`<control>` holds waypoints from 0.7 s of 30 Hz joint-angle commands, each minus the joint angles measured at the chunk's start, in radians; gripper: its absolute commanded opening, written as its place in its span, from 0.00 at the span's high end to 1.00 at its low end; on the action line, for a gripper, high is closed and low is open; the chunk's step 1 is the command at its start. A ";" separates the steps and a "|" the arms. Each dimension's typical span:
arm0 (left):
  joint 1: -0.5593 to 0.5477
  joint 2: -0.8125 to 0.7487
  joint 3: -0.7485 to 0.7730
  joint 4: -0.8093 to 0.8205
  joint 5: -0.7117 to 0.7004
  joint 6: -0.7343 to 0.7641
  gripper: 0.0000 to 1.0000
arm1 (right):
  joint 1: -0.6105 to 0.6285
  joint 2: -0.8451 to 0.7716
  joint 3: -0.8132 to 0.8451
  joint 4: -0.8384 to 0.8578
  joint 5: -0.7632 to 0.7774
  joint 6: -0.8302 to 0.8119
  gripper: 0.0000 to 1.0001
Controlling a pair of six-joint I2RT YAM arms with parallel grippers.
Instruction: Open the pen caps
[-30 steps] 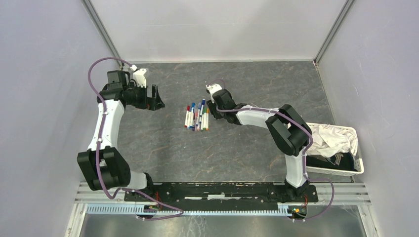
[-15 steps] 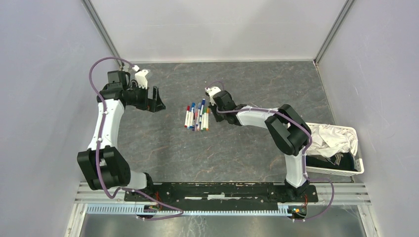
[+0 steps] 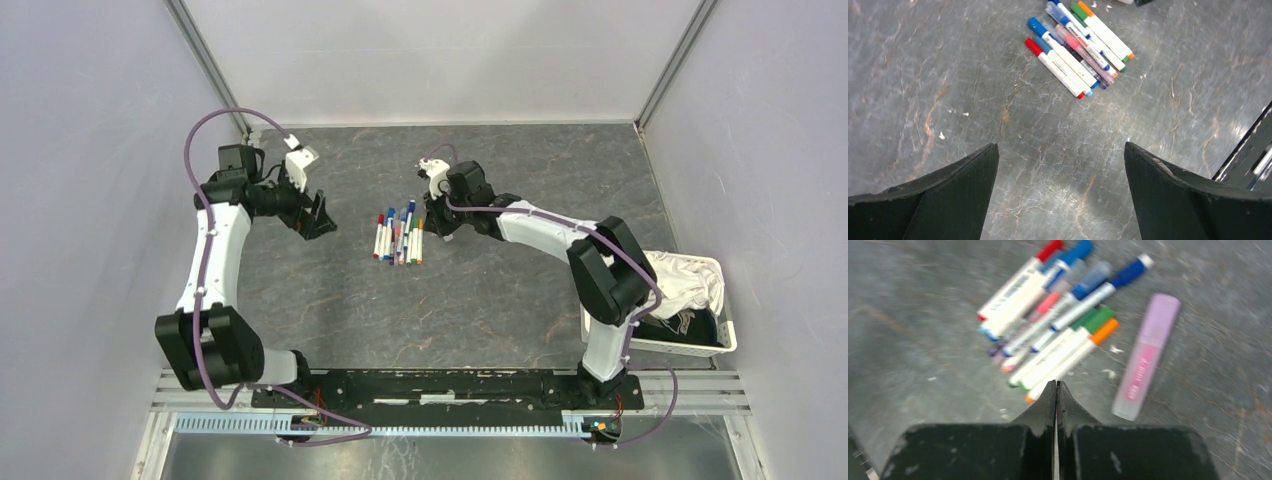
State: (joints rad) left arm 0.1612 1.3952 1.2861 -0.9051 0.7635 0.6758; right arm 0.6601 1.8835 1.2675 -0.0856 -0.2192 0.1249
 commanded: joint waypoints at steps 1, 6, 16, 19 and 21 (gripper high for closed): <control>-0.064 -0.099 -0.029 -0.037 0.066 0.249 0.00 | -0.004 -0.080 0.050 -0.041 -0.302 -0.002 1.00; -0.150 -0.101 -0.013 -0.036 0.023 0.226 0.00 | -0.016 -0.059 0.087 -0.113 0.084 -0.058 0.63; -0.149 -0.078 -0.009 0.009 0.063 0.068 0.00 | -0.057 0.143 0.196 -0.110 0.163 -0.069 0.49; -0.149 -0.086 -0.011 0.012 0.073 0.056 0.00 | -0.058 0.166 0.197 -0.088 0.158 -0.067 0.48; -0.149 -0.093 -0.015 0.017 0.077 0.048 0.00 | -0.057 0.179 0.198 -0.082 0.143 -0.061 0.47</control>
State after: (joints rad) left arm 0.0097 1.3167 1.2606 -0.9230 0.7963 0.7815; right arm 0.5953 2.0499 1.4231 -0.1978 -0.0853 0.0692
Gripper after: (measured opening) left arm 0.996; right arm 0.527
